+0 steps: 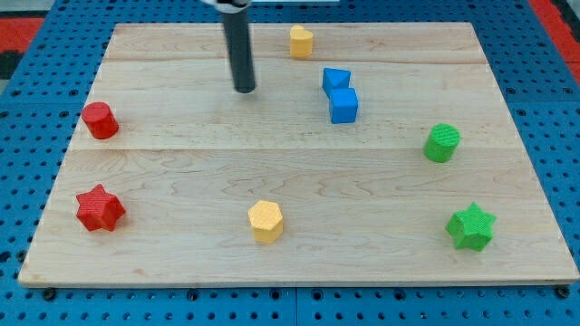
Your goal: Move the yellow heart down and left a bit
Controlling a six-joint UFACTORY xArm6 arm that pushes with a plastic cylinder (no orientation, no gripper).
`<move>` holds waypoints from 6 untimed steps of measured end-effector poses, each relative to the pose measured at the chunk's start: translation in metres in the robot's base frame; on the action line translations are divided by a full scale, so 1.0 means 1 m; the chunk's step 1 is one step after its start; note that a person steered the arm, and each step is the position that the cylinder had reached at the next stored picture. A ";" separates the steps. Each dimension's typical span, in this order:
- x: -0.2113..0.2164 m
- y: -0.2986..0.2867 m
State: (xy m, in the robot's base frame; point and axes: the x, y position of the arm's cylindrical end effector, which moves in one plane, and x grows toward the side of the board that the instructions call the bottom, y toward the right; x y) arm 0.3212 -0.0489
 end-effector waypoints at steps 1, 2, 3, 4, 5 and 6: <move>-0.048 0.036; -0.074 0.114; -0.107 0.094; -0.085 0.022; -0.034 -0.021; -0.069 -0.017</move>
